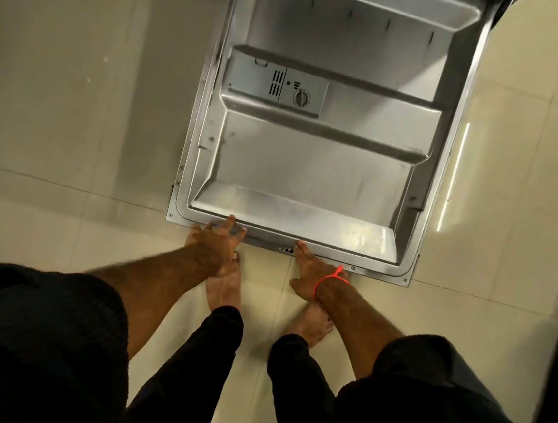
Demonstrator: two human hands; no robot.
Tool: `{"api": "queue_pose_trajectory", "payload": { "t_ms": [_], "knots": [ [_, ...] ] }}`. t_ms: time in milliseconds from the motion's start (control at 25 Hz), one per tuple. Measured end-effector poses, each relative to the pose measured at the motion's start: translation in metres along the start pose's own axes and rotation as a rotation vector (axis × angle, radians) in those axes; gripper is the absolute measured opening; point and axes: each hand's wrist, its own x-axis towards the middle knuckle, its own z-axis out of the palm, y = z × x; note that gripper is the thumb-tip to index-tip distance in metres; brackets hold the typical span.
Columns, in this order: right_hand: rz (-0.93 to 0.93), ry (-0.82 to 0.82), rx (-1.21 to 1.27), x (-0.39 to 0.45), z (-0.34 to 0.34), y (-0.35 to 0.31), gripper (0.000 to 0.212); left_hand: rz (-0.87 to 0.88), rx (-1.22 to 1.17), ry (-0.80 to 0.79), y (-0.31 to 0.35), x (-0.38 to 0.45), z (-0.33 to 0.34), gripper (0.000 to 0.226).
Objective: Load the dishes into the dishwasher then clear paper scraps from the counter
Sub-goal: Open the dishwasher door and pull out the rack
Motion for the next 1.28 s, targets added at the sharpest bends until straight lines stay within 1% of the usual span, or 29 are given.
{"api": "queue_pose_trajectory", "payload": {
  "t_ms": [120,200,280,400,480,560,680,760,920,1080,1280],
  "knots": [
    [0.008,-0.016,-0.02,0.012,0.001,0.001,0.077,0.0,-0.001,-0.008,0.004,0.014,-0.001,0.073],
    [-0.003,-0.036,-0.034,0.009,-0.001,0.001,0.075,0.014,-0.041,0.004,0.001,0.01,-0.001,0.072],
    [-0.015,-0.038,-0.024,0.0,-0.002,0.0,0.074,0.014,-0.088,0.006,-0.005,-0.004,0.005,0.076],
    [-0.012,0.06,0.101,-0.014,-0.008,-0.004,0.069,0.032,-0.082,0.091,-0.017,-0.026,0.009,0.088],
    [-0.034,0.145,0.227,-0.024,-0.019,-0.011,0.064,0.065,-0.081,0.178,-0.022,-0.038,-0.006,0.086],
    [-0.057,0.208,0.298,-0.036,-0.04,-0.019,0.062,0.098,-0.09,0.269,-0.023,-0.046,-0.035,0.086],
    [-0.091,0.303,0.312,-0.056,-0.089,-0.034,0.061,0.105,-0.09,0.399,-0.023,-0.054,-0.092,0.086],
    [-0.127,0.404,0.323,-0.068,-0.125,-0.042,0.058,0.108,-0.105,0.485,-0.022,-0.057,-0.133,0.085],
    [-0.141,0.612,0.377,-0.094,-0.199,-0.049,0.051,0.133,-0.094,0.587,-0.027,-0.067,-0.211,0.084],
    [-0.168,0.828,0.48,-0.113,-0.265,-0.041,0.052,0.135,-0.08,0.715,-0.038,-0.07,-0.275,0.084],
    [-0.208,0.959,0.477,-0.124,-0.336,-0.014,0.061,0.104,-0.089,0.862,-0.036,-0.066,-0.344,0.085]
  ]
}}
